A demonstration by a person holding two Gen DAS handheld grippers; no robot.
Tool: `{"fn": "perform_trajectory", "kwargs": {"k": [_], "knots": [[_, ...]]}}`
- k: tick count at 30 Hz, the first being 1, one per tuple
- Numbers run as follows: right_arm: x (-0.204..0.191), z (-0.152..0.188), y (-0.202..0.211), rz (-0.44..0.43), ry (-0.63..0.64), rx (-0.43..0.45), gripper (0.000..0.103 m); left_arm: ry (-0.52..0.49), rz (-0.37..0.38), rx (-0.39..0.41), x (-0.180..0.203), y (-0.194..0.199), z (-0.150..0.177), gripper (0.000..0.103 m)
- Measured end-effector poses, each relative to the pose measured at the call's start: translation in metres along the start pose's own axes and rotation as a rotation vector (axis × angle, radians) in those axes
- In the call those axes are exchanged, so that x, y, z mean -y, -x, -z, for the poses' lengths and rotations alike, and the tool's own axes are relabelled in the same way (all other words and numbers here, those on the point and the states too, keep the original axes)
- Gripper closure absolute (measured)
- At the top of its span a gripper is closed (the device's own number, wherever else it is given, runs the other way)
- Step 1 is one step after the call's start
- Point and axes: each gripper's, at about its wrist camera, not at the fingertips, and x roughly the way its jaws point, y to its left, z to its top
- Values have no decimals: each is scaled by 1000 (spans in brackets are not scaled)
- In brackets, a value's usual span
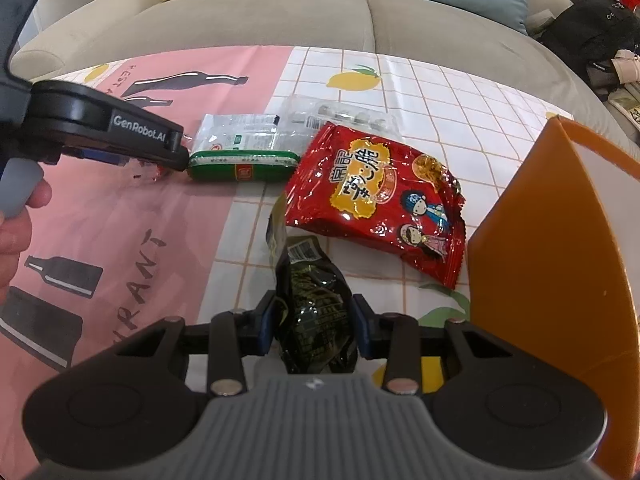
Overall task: Organize snacks
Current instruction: 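Grasp the clear-wrapped brown cake with the left gripper while the right grasps the black seaweed pack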
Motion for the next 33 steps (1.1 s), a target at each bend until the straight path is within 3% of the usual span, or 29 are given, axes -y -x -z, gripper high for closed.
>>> {"fn": "perform_trajectory", "kwargs": {"k": [11,20,27,33], "knots": [[1,0,0,-6,-9,-8,65,-9,-5,-7,1,-14,-2,33],[1,1,1,-10,-7,-5,65,33,-5,8,-1,-5,5,50],[4,-1,4,-15,-29,-22,66,98,0,-25,2,18,17,55],[4,7,20,-36,-50,-22,67,89,57,-2,19,53,31,56]]}}
